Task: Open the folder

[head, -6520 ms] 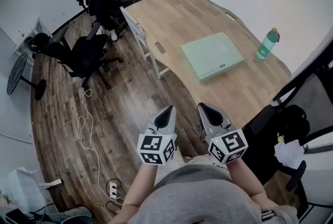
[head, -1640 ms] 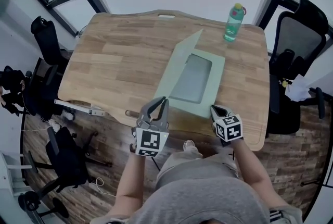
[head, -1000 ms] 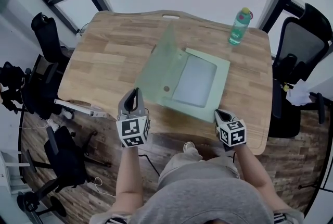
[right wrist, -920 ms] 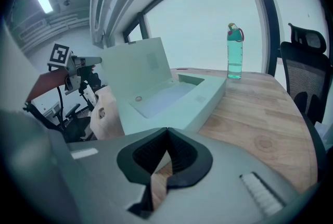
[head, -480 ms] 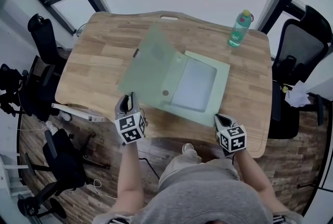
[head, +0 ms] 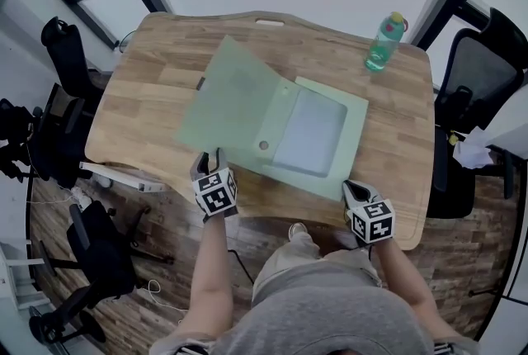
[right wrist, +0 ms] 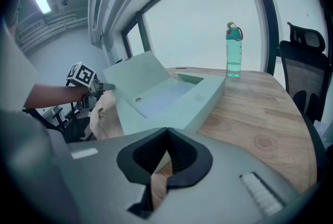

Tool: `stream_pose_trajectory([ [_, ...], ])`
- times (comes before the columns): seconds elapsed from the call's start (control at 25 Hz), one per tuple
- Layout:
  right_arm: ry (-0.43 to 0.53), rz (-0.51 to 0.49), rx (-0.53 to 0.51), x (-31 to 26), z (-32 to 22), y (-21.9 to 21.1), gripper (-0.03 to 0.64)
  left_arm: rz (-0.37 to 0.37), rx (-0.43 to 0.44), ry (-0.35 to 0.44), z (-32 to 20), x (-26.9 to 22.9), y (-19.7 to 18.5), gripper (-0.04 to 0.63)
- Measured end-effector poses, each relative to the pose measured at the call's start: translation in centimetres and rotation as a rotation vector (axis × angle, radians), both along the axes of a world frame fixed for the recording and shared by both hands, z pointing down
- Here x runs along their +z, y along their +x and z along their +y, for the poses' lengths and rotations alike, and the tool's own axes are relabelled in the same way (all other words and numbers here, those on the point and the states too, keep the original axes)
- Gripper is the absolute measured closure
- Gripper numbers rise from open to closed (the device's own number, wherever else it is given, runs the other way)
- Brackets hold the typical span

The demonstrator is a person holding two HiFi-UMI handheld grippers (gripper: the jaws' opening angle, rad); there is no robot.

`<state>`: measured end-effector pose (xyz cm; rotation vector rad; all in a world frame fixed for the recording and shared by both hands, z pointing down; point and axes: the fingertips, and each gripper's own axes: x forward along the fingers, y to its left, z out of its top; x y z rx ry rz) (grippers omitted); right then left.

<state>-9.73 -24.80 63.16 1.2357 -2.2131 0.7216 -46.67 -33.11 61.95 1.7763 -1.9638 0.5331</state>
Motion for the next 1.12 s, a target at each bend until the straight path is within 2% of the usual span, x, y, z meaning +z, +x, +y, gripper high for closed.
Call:
stream_pose_trajectory([
  [0.12,-0.002,0.001,0.002,0.0,0.0,0.1,0.615,0.0,-0.024,-0.068,0.0,2.1,-0.5,0.446],
  [0.2,-0.004,0.002,0.002,0.0,0.0,0.1,0.615,-0.003,-0.021,-0.117,0.3,3.7,-0.4,0.409],
  [0.28,-0.004,0.002,0.005,0.0,0.0,0.0,0.615,-0.006,-0.026,-0.14,0.6,4.7,-0.5,0.394],
  [0.64,0.001,-0.01,0.034,0.0,0.1,0.2,0.615,-0.014,-0.03,-0.194,0.8,6.9,-0.6,0.387],
  [0.96,0.005,-0.016,0.033,-0.1,0.0,0.3,0.615,0.002,-0.03,-0.196,0.9,7.4,-0.5,0.387],
  [1.12,0.006,-0.019,0.026,0.0,-0.4,0.1,0.615,-0.003,-0.029,-0.187,1.1,7.1,-0.4,0.437],
])
